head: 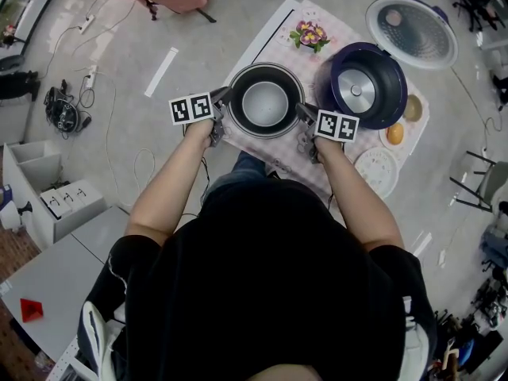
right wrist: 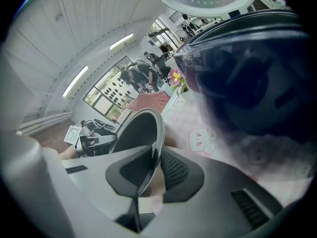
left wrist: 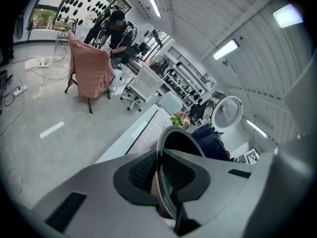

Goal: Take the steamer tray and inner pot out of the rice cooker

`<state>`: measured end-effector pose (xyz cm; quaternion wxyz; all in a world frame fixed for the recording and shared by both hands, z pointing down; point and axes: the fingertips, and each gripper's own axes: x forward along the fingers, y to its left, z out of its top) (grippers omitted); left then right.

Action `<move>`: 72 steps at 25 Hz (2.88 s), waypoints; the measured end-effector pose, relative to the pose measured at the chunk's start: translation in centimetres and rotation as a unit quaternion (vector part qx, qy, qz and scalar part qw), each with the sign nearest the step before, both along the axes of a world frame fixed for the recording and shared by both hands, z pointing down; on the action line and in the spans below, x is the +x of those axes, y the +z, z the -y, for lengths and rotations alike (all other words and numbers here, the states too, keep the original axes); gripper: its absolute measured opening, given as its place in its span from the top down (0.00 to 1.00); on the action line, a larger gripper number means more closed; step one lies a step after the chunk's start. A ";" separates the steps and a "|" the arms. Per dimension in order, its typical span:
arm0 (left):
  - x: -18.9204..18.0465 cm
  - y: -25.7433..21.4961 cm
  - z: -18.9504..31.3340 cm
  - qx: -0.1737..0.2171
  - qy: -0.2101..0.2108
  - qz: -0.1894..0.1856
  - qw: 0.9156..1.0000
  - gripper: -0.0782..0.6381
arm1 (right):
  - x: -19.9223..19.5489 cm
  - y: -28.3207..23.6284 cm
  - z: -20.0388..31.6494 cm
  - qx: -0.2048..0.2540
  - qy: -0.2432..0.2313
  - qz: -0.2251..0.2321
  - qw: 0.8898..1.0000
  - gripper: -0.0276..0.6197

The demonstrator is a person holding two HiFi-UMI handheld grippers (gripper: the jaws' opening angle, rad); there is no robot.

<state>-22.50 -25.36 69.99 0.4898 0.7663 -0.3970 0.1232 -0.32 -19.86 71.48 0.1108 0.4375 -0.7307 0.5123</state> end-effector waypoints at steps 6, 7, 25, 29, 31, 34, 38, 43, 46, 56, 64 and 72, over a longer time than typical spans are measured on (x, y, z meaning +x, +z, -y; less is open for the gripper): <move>0.1 0.2 0.2 0.000 0.000 0.006 1.000 0.82 | 0.0 0.2 0.2 0.001 -0.001 0.002 1.000 0.86; 0.1 0.2 0.2 0.001 0.000 0.005 1.000 0.82 | 0.0 0.2 0.1 0.003 -0.003 0.001 1.000 0.86; 0.7 -1.0 1.2 0.045 0.019 0.070 0.996 0.78 | 0.0 -1.1 1.1 0.112 -0.121 -0.174 0.971 0.69; 0.9 -3.6 1.9 0.100 0.039 0.128 0.986 0.74 | -0.4 -3.2 1.1 0.147 -0.132 -0.183 0.963 0.68; 1.8 -4.9 2.1 0.126 0.057 0.142 0.980 0.73 | -0.2 -4.7 1.2 0.166 -0.131 -0.186 0.959 0.67; 3.6 -7.1 2.2 0.154 0.076 0.140 0.975 0.72 | 0.7 -7.6 1.8 0.197 -0.118 -0.185 0.956 0.66; 6.4 -9.8 2.3 0.186 0.092 0.128 0.970 0.71 | 3.0 -11.6 2.0 0.227 -0.084 -0.179 0.954 0.65; 10.3 -12.8 2.1 0.213 0.121 0.107 0.964 0.71 | 6.9 -15.4 1.4 0.252 -0.050 -0.185 0.949 0.63; 12.6 -14.8 1.8 0.231 0.144 0.096 0.958 0.71 | 9.5 -17.2 0.3 0.258 -0.024 -0.195 0.946 0.63; 20.3 -20.3 -0.5 0.286 0.216 0.066 0.931 0.71 | 16.5 -20.8 -4.1 0.258 0.058 -0.210 0.941 0.63; 25.5 -22.8 -2.6 0.309 0.275 0.036 0.910 0.71 | 20.9 -22.5 -7.3 0.257 0.115 -0.222 0.934 0.63; 29.0 -25.5 -4.3 0.319 0.301 0.016 0.899 0.71 | 24.2 -24.3 -10.5 0.251 0.145 -0.228 0.929 0.63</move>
